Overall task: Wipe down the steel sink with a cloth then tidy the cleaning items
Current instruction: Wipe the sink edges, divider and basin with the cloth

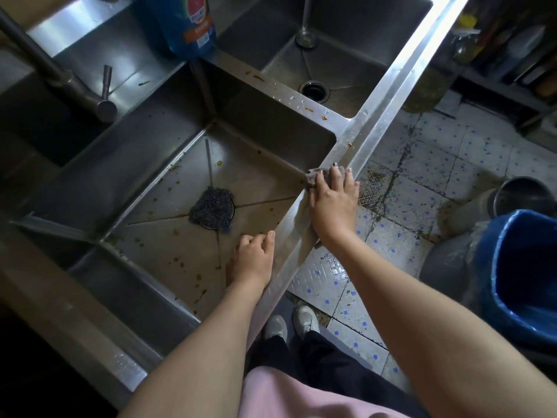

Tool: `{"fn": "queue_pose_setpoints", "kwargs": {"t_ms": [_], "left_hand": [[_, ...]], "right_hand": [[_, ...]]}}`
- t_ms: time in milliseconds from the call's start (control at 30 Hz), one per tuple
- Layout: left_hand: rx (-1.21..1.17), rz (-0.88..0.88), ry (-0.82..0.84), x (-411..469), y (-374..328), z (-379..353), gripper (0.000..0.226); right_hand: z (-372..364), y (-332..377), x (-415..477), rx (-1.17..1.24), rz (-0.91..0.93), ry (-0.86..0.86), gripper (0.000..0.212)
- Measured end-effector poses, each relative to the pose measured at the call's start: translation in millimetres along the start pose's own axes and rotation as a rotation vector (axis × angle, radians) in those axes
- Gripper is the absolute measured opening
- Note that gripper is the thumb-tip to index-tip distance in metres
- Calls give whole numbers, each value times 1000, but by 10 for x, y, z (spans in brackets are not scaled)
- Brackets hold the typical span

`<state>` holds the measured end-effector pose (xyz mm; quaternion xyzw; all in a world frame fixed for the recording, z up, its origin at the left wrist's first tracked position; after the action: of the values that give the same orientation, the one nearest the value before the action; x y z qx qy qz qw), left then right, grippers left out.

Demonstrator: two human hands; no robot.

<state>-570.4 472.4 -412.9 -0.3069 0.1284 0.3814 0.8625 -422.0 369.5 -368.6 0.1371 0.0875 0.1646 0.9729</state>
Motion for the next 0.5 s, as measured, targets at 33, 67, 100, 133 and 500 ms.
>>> {"fn": "queue_pose_setpoints", "kwargs": {"t_ms": [33, 67, 100, 133, 500], "left_hand": [[-1, 2, 0, -1, -1, 1, 51], [-2, 1, -1, -2, -2, 6, 51], [2, -1, -3, -1, -7, 12, 52], [6, 0, -5, 0, -8, 15, 52], [-254, 18, -33, -65, -13, 116, 44]], "right_hand": [[-27, 37, -100, -1, 11, 13, 47], [-51, 74, -192, 0, 19, 27, 47], [-73, 108, -277, 7, 24, 39, 47], [-91, 138, -354, 19, 24, 49, 47], [-52, 360, -929, -75, 83, 48, 47]]}}
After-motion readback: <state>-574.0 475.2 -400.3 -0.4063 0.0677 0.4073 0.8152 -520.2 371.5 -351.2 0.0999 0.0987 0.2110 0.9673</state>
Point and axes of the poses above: each hand's wrist, its own x-axis towards the middle knuckle, its own z-axis out of the back of the hand, y = z × x, the point moved 4 cm from there along x, towards the middle knuckle, and after that the axes turned 4 degrees about x, right-handed, at the moved point
